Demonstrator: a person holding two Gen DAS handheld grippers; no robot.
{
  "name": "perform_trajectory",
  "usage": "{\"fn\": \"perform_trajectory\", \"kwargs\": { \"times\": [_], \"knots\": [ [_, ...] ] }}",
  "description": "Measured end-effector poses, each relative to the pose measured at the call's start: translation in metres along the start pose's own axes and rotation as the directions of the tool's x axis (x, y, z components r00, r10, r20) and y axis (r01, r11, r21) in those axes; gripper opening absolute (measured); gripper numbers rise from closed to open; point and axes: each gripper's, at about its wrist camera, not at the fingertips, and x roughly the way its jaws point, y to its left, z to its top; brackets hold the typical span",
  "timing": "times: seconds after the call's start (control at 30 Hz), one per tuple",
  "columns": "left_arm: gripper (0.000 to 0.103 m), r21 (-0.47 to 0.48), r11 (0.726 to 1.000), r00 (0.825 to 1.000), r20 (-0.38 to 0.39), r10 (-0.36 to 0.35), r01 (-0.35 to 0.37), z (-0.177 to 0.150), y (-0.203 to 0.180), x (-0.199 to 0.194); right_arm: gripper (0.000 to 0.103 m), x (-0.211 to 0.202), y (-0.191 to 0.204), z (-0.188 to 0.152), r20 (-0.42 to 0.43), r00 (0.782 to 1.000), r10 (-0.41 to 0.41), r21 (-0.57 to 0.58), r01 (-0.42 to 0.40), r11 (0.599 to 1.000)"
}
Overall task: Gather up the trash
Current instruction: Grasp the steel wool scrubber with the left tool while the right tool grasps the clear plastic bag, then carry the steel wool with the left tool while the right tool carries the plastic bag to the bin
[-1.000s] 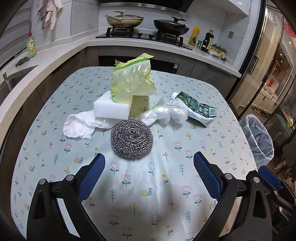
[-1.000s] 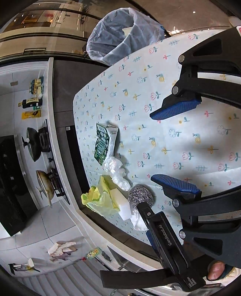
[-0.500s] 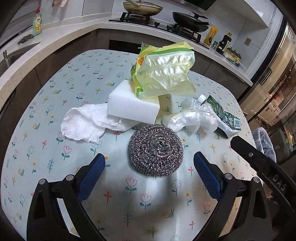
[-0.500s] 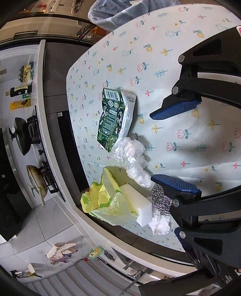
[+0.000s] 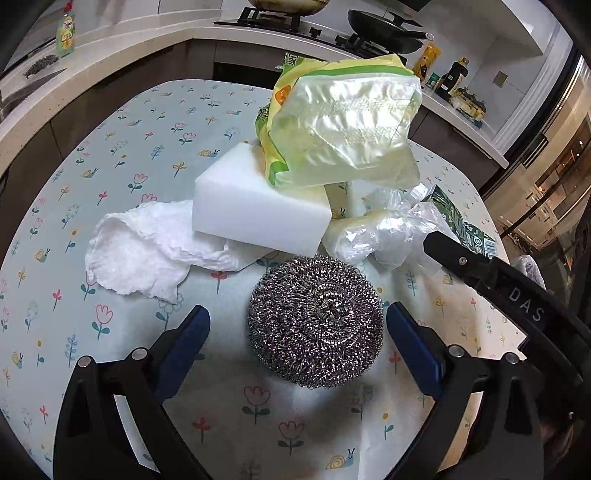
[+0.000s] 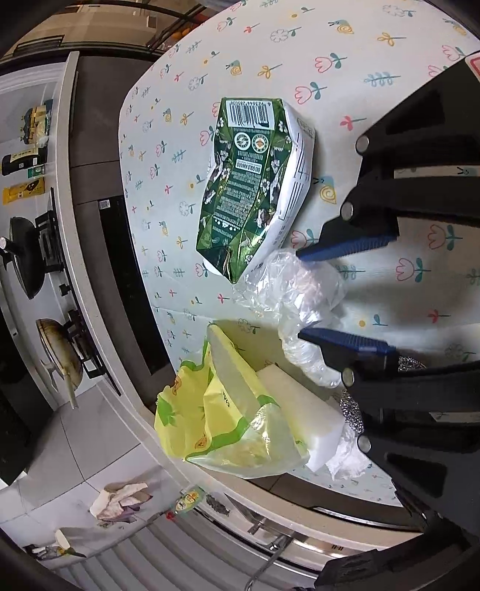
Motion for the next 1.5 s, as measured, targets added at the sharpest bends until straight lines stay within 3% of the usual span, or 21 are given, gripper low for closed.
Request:
{"fn": "perform_trajectory", "kwargs": {
  "times": [0.17, 0.33, 0.4, 0.6, 0.97, 1.5],
  "knots": [
    [0.091, -0.009, 1.0, 1.0, -0.009, 0.003, -0.003, 0.001, 0.0, 0.008, 0.01, -0.009, 0.003, -0.004, 0.026, 0.999, 0.027, -0.013, -0.027, 1.0],
    [0.082, 0.02, 1.0, 1.0, -0.014, 0.002, -0.002, -0.002, -0.01, 0.01, 0.009, -0.028, 0.005, -0.001, 0.075, 0.997, 0.025, -0.014, -0.024, 1.0],
    [0.071, 0.045, 0.999, 1.0, -0.025, -0.005, 0.006, -0.004, -0.016, 0.012, 0.009, -0.036, 0.005, -0.001, 0.086, 0.996, 0.016, -0.015, -0.015, 1.0],
    [0.064, 0.075, 0.997, 1.0, -0.01, 0.003, -0.002, -0.011, -0.027, 0.001, 0.009, -0.068, -0.011, -0.007, 0.129, 0.991, -0.028, 0.013, 0.026, 1.0],
    [0.063, 0.156, 0.987, 0.998, 0.02, -0.051, 0.047, -0.027, -0.074, -0.034, 0.009, -0.135, -0.058, -0.022, 0.219, 0.971, -0.095, 0.104, 0.074, 0.992],
    [0.063, 0.333, 0.93, 0.985, 0.02, -0.17, 0.154, -0.053, -0.191, -0.064, 0.009, -0.231, -0.142, -0.037, 0.337, 0.921, -0.194, 0.233, 0.118, 0.965]
  ]
}}
